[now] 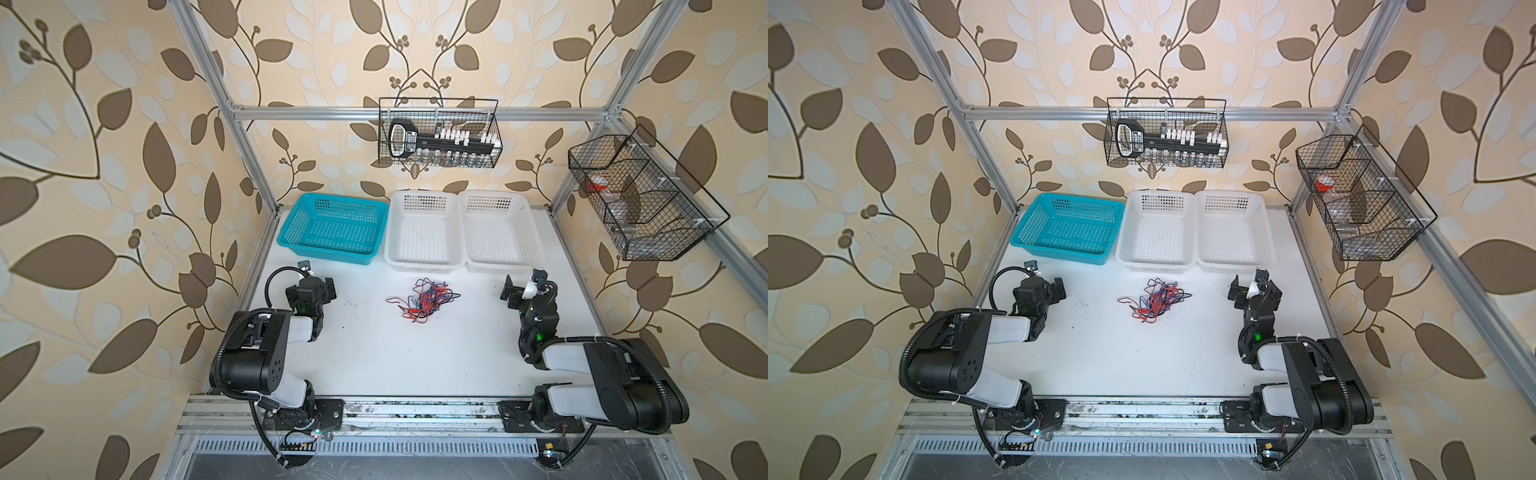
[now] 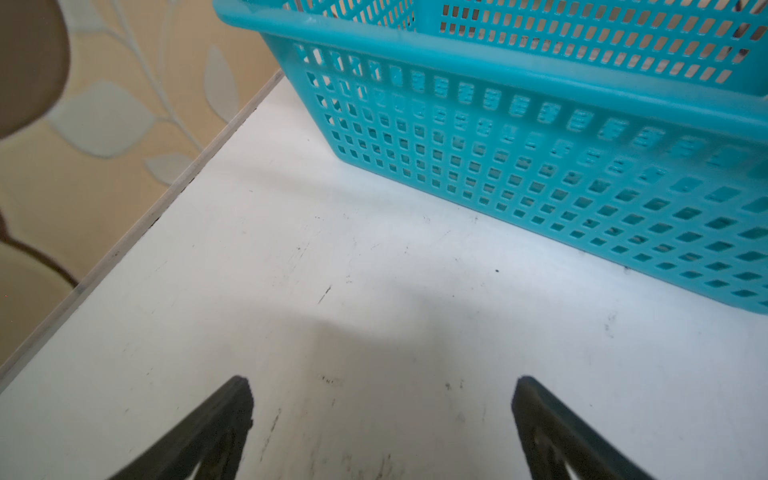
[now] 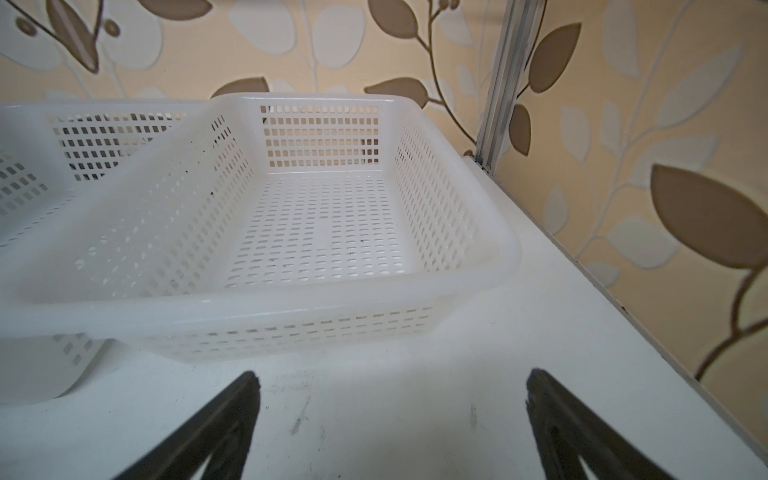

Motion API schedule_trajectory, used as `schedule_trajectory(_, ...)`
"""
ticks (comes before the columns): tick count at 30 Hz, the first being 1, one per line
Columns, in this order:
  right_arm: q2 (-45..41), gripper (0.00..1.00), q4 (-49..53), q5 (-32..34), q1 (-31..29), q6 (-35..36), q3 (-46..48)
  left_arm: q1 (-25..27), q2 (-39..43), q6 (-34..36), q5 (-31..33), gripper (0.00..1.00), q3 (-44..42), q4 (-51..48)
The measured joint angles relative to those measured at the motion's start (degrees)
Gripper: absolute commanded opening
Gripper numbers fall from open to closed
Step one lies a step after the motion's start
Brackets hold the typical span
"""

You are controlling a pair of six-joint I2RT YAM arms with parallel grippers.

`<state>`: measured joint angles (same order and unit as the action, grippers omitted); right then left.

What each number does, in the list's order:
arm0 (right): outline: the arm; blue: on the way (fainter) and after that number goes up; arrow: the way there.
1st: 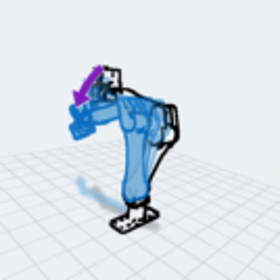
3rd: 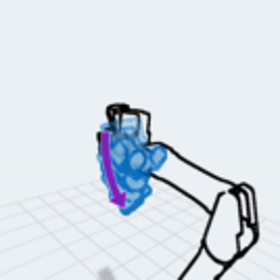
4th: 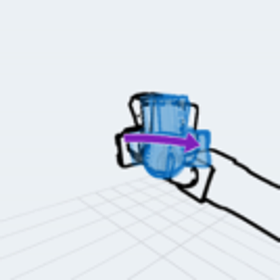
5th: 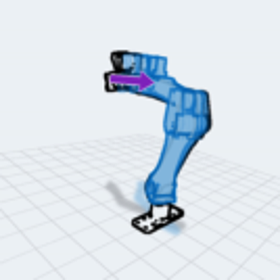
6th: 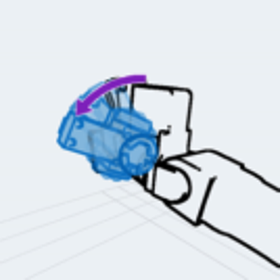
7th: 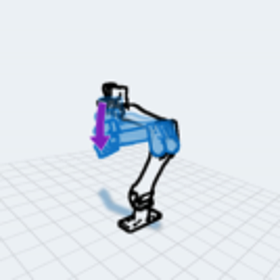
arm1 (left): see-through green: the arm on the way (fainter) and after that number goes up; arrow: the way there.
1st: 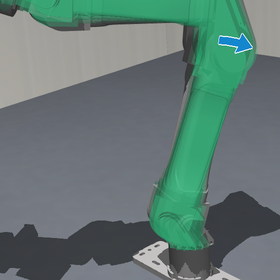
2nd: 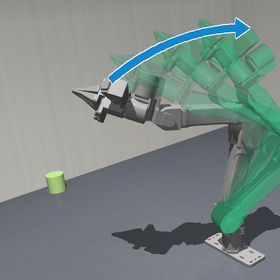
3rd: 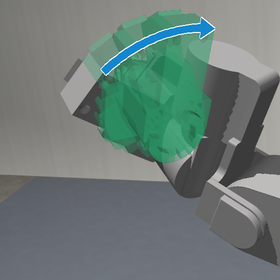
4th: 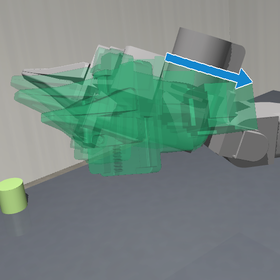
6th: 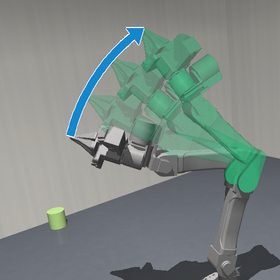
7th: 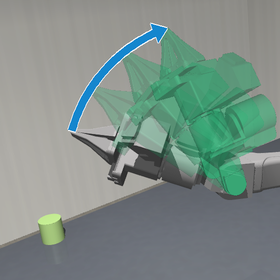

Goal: Untangle the cables
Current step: 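Move both grippers forward toward the tangled red, blue and black wires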

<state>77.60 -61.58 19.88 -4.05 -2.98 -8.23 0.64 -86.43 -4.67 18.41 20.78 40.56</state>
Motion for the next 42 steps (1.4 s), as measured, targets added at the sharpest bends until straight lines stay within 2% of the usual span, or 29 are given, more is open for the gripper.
schedule_trajectory(5,-0.3,1.0,0.0,-0.4,-0.8,0.6,0.0,0.0,1.0,0.0,0.1,0.99,0.0,-0.6)
schedule_trajectory(7,-1.6,1.0,-0.3,-0.4,-1.6,1.0,0.5,0.0,4.2,-0.2,0.4,0.99,0.0,-3.2)
schedule_trajectory(12,-10.3,1.0,3.7,1.9,-3.5,2.1,1.1,0.0,11.2,-1.7,2.0,0.99,1.7,-9.2)
schedule_trajectory(16,-17.5,1.0,11.2,8.3,-7.5,2.5,-1.0,0.1,15.1,-3.6,4.6,0.99,2.5,-13.9)
schedule_trajectory(21,-21.3,1.0,19.8,14.1,-9.6,1.2,-5.2,0.3,19.6,-5.8,6.1,0.99,2.8,-18.4)
schedule_trajectory(23,-23.1,1.0,26.3,15.3,-10.6,-1.2,-7.1,0.9,21.5,-7.8,5.9,0.99,3.8,-22.0)
schedule_trajectory(27,-28.2,1.0,38.1,13.4,-12.8,-6.7,-11.3,6.9,23.8,-14.1,4.0,0.99,8.3,-30.8)
schedule_trajectory(32,-29.9,1.0,49.6,7.3,-14.2,-11.4,-15.1,16.3,24.2,-18.8,0.7,0.99,10.7,-37.7)
schedule_trajectory(38,-29.7,1.0,59.5,-1.2,-16.6,-15.9,-15.7,21.5,24.2,-23.5,-6.4,0.99,11.8,-44.9)
schedule_trajectory(42,-28.4,1.0,61.6,-5.5,-18.1,-18.4,-15.7,25.8,24.0,-25.9,-9.2,0.99,13.0,-47.9)
